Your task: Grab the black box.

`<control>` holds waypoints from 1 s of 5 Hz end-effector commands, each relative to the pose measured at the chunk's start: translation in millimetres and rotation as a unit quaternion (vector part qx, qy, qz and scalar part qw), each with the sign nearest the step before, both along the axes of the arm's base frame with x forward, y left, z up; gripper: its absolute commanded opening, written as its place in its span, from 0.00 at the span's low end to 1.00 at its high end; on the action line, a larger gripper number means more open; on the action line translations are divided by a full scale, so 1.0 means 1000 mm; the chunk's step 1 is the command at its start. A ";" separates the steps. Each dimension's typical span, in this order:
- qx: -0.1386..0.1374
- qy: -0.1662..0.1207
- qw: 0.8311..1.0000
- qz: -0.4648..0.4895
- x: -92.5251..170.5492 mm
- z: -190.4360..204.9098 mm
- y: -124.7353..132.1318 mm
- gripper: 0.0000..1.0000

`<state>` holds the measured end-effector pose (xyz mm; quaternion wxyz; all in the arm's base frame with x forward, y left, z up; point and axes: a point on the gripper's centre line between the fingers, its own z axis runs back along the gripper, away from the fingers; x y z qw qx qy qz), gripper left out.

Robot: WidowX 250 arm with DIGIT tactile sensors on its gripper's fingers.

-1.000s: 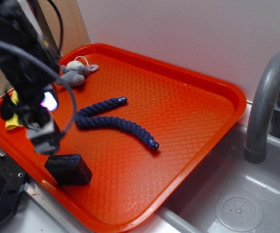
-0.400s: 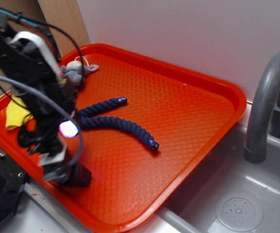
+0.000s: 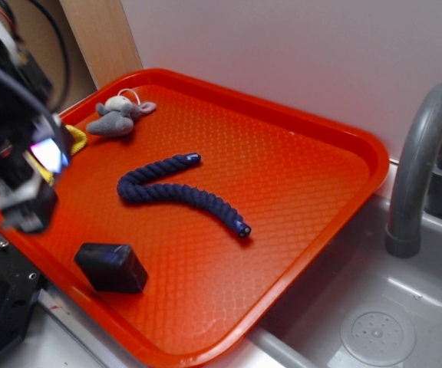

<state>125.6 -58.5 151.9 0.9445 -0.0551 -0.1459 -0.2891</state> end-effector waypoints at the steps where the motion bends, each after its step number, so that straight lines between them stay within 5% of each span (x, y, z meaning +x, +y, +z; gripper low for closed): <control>1: 0.036 0.016 0.997 -0.071 0.000 -0.018 -0.017 1.00; 3: 0.098 0.060 0.987 -0.116 0.006 -0.074 -0.030 1.00; 4: 0.127 0.120 0.977 -0.125 0.007 -0.115 -0.034 1.00; 5: 0.117 0.126 0.978 -0.118 0.003 -0.115 -0.039 0.00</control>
